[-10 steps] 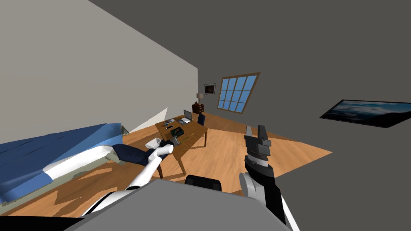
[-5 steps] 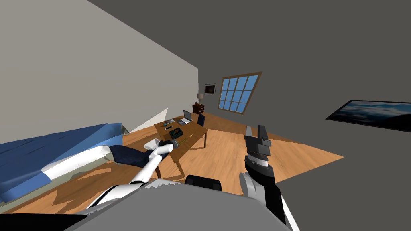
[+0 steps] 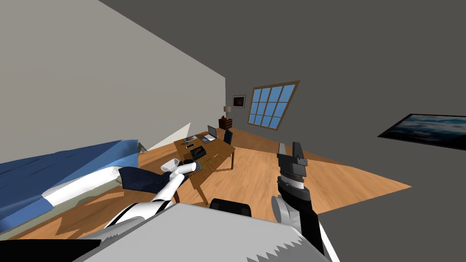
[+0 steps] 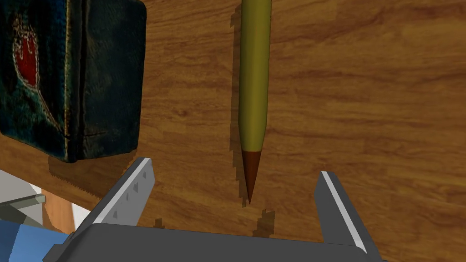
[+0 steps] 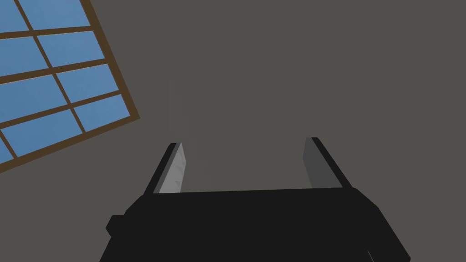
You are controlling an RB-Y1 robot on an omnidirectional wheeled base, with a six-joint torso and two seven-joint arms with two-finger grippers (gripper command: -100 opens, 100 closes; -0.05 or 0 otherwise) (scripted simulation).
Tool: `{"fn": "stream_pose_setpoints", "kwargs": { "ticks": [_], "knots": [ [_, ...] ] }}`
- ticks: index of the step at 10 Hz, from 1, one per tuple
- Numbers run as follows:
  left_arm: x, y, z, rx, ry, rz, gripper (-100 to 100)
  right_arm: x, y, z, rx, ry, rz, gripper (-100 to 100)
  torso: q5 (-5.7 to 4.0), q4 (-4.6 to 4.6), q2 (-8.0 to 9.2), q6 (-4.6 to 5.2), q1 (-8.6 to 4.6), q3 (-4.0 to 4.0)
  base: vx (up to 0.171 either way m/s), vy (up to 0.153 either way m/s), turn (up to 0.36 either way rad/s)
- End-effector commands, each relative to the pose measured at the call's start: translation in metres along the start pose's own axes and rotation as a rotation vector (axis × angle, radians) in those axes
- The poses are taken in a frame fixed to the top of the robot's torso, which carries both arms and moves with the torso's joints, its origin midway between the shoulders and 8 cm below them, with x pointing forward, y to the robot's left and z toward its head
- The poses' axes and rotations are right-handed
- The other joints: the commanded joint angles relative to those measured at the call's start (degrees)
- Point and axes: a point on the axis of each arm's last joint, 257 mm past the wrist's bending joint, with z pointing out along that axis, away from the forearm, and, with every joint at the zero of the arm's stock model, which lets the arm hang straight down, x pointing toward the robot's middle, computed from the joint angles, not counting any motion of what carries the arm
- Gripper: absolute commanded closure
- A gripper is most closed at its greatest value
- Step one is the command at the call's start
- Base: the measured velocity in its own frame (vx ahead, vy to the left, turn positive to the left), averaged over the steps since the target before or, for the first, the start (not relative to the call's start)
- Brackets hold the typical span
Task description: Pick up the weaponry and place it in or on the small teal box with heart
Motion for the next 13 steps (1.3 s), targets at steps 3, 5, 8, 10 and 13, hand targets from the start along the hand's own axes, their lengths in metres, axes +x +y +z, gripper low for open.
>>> {"fn": "stream_pose_setpoints", "kwargs": {
  "ticks": [3, 5, 8, 10, 13],
  "knots": [
    [-0.021, 0.020, 0.001, -0.099, -0.062, -0.041, -100, 0.000, 0.000, 0.000, 0.000, 0.000, 0.000, 0, 0.01, 0.01, 0.05, -0.01, 0.04, 0.03, 0.076, -0.001, 0.022],
    [-0.029, 0.030, 0.000, -0.142, -0.087, -0.053, -100, 0.000, 0.000, 0.000, 0.000, 0.000, 0.000, 0, 0.02, -0.01, -0.05, 0.00, 0.05, -0.03, 0.089, -0.003, 0.016],
    [-0.042, 0.048, -0.002, -0.224, -0.134, -0.078, -100, 0.000, 0.000, 0.000, 0.000, 0.000, 0.000, 0, 0.01, -0.02, -0.08, 0.00, 0.03, -0.04, 0.103, 0.004, 0.019],
    [-0.047, 0.055, -0.004, -0.258, -0.153, -0.087, -100, 0.000, 0.000, 0.000, 0.000, 0.000, 0.000, 0, 0.03, -0.03, -0.11, 0.00, 0.15, -0.07, 0.097, 0.032, 0.012],
    [-0.047, 0.058, -0.003, -0.265, -0.156, -0.088, 0, 0.000, 0.000, 0.000, 0.000, 0.000, 0.000, 0, 0.03, 0.02, 0.16, -0.01, 0.11, 0.08, 0.034, 0.013, 0.002]
  ]
}}
